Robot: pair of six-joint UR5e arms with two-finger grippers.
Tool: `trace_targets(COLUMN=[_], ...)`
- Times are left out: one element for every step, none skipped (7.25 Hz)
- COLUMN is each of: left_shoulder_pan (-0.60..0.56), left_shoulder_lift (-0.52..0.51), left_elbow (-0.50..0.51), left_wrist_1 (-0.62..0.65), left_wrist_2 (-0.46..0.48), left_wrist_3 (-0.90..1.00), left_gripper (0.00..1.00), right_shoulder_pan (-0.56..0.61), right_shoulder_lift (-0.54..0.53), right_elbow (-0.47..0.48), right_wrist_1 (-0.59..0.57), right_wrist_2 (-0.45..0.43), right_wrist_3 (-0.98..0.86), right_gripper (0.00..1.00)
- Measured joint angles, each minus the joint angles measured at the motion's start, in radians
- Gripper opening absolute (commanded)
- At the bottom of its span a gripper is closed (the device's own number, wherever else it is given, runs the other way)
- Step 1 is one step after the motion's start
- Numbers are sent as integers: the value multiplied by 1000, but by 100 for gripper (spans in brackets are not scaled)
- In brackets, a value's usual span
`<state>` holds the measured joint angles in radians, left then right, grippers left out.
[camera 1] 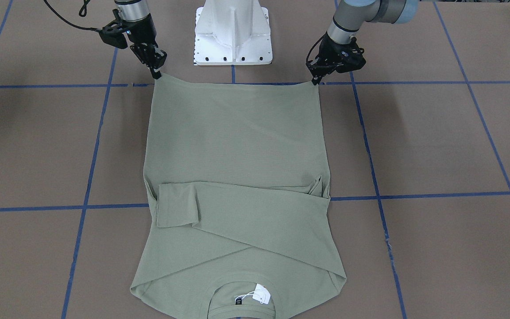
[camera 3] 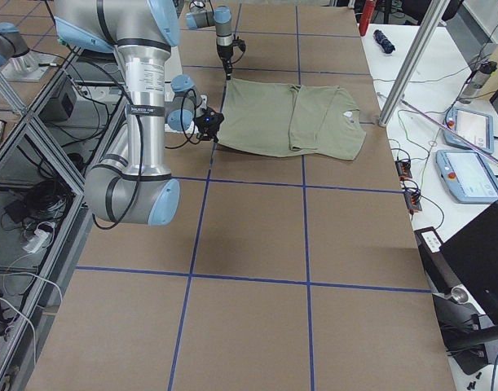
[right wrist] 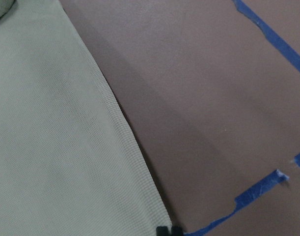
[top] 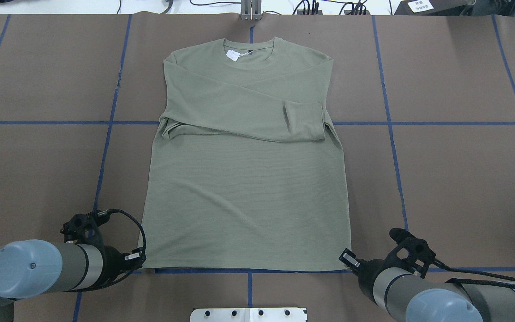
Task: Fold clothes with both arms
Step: 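Grasp both hem corners nearest the robot with the left and right grippers, then lift the hem with both grippers and fold it toward the collar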
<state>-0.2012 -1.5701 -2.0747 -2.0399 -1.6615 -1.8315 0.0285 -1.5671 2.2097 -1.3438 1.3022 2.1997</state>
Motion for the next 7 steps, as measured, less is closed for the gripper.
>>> trace_targets(left_shoulder_pan=[14, 31, 46, 62, 76, 83, 81], left_shoulder_lift=[9, 22, 32, 39, 48, 61, 72], left_elbow=[-32, -77, -111, -137, -174, -226, -284], left_wrist_1=[9, 28, 43, 50, 56, 66, 80], left_wrist_2=[-3, -10, -23, -34, -40, -43, -44], left_wrist_3=[-25, -47, -71, -98, -121, -134, -140], left_gripper=[0, 0, 0, 0, 0, 0, 0], right_shoulder_pan=[-10, -26, -47, -71, -86, -89, -67], right_shoulder_lift=[-3, -17, -45, -82, -110, -125, -129], right_elbow=[13, 35, 68, 112, 151, 180, 202], right_wrist_1=[0, 0, 0, 1, 1, 1, 0], right_wrist_2=[8, 20, 29, 34, 38, 41, 41], right_wrist_3=[0, 0, 0, 0, 0, 0, -3], right_gripper=[0, 0, 0, 0, 0, 0, 0])
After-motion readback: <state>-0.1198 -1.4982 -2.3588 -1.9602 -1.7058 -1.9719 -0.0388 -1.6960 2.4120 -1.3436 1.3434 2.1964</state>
